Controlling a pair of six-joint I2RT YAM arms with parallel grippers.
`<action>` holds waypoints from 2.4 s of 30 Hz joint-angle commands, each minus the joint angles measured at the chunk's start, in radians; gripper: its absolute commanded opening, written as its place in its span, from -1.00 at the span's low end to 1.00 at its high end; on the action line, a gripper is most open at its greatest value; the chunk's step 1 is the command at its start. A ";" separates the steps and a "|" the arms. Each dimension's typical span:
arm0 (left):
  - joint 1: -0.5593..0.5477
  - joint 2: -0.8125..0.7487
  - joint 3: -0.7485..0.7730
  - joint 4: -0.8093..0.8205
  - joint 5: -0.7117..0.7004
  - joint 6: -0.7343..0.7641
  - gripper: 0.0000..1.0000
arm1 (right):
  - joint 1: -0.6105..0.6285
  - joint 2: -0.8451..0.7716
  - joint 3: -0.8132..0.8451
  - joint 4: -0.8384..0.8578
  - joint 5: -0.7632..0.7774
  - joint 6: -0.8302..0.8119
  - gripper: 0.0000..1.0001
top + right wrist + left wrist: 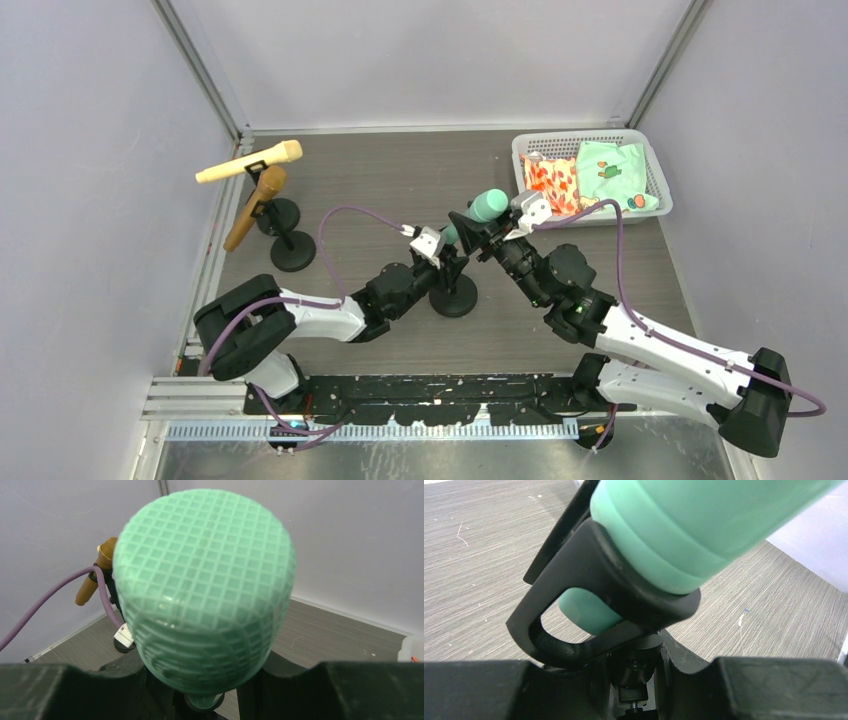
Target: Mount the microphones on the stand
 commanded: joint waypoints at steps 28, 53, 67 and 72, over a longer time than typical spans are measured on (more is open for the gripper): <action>-0.039 0.036 0.001 -0.034 0.044 -0.058 -0.99 | 0.105 0.153 -0.157 -0.143 0.211 0.087 -0.99; -0.055 0.017 -0.019 -0.060 0.006 -0.004 -1.00 | 0.104 0.240 0.321 -0.939 0.153 0.173 -0.98; -0.055 0.006 -0.037 -0.066 -0.022 -0.075 -0.57 | 0.105 0.084 0.313 -0.952 0.164 0.205 -0.99; -0.055 -0.005 -0.048 -0.053 -0.033 -0.140 -0.37 | 0.104 -0.021 0.207 -0.786 0.161 0.198 -0.98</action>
